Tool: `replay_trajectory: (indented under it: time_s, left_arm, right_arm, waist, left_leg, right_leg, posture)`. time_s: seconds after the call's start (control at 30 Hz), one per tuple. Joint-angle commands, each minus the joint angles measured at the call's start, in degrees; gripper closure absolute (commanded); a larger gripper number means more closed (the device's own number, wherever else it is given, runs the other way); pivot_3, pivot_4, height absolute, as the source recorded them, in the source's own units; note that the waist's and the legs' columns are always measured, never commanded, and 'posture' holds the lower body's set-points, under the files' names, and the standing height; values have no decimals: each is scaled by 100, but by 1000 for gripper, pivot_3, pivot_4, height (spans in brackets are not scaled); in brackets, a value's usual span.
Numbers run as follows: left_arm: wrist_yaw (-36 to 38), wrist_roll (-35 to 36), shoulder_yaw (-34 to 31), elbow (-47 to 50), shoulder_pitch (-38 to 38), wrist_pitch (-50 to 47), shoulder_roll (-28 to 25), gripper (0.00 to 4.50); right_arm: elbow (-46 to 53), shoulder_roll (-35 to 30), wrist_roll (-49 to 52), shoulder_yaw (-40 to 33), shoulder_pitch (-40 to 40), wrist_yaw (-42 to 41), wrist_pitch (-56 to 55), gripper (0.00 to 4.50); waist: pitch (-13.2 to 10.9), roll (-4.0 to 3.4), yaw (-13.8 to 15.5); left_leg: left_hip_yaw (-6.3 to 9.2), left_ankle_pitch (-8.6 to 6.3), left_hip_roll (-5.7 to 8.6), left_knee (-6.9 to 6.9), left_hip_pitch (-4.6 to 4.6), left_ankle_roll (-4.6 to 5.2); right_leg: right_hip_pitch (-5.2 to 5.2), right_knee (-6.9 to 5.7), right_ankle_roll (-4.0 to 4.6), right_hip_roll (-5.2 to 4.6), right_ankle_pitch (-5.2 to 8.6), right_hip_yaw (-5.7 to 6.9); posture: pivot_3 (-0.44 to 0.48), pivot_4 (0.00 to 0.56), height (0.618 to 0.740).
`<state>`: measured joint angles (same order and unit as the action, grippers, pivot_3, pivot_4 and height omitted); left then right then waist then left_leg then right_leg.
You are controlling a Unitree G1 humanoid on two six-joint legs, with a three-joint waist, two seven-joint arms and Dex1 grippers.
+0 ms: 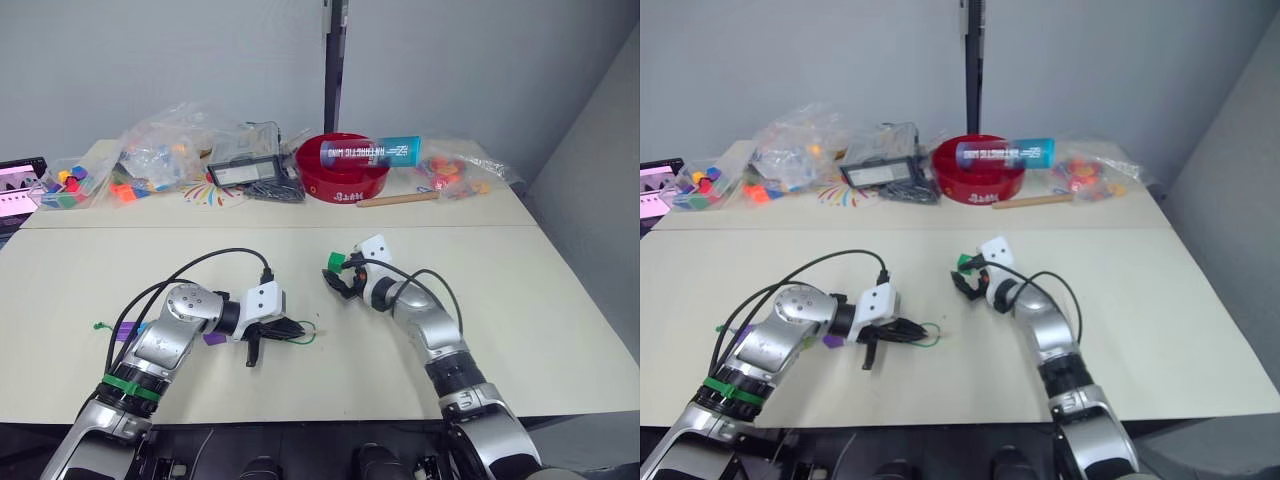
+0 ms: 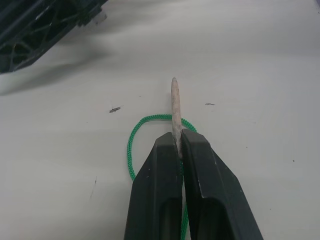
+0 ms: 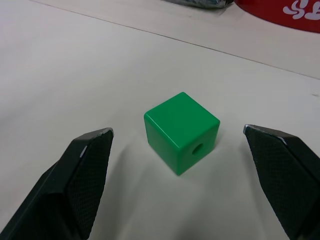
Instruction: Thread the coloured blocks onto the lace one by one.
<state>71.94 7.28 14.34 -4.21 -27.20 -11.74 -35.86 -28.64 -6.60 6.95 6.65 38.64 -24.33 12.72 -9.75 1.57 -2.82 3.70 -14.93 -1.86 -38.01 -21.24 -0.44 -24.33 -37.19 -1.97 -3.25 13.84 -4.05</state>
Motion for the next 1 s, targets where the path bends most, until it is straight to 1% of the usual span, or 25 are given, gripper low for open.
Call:
replay_trajectory:
  time_s: [0.03,0.17,0.3,0.33,0.4,0.57,0.6,0.7,0.83,0.93,1.0]
  left_arm:
    - [-61,143,-144,248,0,-62,-47,4500]
    - [-96,133,-166,284,33,-73,-72,4500]
    - [-108,122,-170,279,30,-84,-63,4500]
    - [-112,120,-169,273,26,-87,-62,4500]
    - [-119,120,-170,271,26,-90,-63,4500]
    - [-115,114,-166,245,21,-75,-73,4500]
    - [-113,113,-163,242,19,-74,-72,4500]
    - [-109,119,-160,237,17,-75,-66,4500]
    - [-118,118,-144,260,35,-76,-50,4500]
    - [-111,118,-141,224,22,-46,-40,4500]
    - [-108,112,-135,197,9,-25,-35,4500]
  right_arm:
    - [-616,82,-105,-157,356,139,-561,91]
    - [-1440,199,-116,-294,700,166,-1005,91]
    - [-1852,307,-135,-358,838,97,-1276,91]
    - [-1921,338,-130,-382,853,85,-1339,323]
    - [-1976,376,-116,-401,857,20,-1428,921]
    - [-1842,373,-49,-437,792,-260,-1563,2626]
    - [-1780,347,-48,-436,769,-321,-1581,2744]
    - [-1643,275,-61,-438,700,-445,-1614,2742]
    - [-784,-55,13,-317,266,-1047,-1383,2742]
    - [877,-806,346,-91,-623,-2143,-603,2742]
    - [1731,-1211,581,4,-1062,-2593,-129,2742]
  waist:
    - [-1,-1,-11]
    - [-1,-1,-67]
    - [-1,-1,-118]
    - [-1,-1,-125]
    - [0,-2,-136]
    - [-1,-2,-135]
    - [-1,-2,-132]
    - [-1,-2,-128]
    - [-1,-3,-102]
    - [-2,-4,-65]
    - [-3,-6,-34]
  left_leg:
    - [0,0,0,0,-1,0]
    - [1,0,0,1,0,0]
    - [2,0,0,3,2,0]
    - [2,0,0,4,2,0]
    - [2,0,-1,4,4,0]
    - [2,0,-1,7,6,0]
    - [2,0,-1,7,6,0]
    - [3,0,0,7,5,0]
    - [6,0,2,7,4,0]
    - [9,0,5,7,-1,0]
    - [11,-1,8,7,-5,1]
  right_leg:
    - [-1,1,0,0,0,0]
    - [-1,-1,1,0,0,0]
    - [-1,-4,1,-1,-1,0]
    - [-1,-4,1,-1,-1,0]
    - [-1,-5,2,0,-1,0]
    - [-1,-6,2,0,-2,0]
    - [-1,-7,2,0,-2,0]
    - [-1,-7,2,-1,-2,0]
    - [-1,-8,1,-2,-2,1]
    - [-1,-5,-3,-5,-4,2]
    - [0,-2,-4,-7,-5,4]
  posture:
    - [0,150,731]
    - [0,150,731]
    - [0,150,731]
    - [0,150,731]
    - [0,150,731]
    - [0,150,731]
    - [0,150,731]
    - [0,150,731]
    - [0,150,731]
    - [0,150,731]
    - [0,150,731]
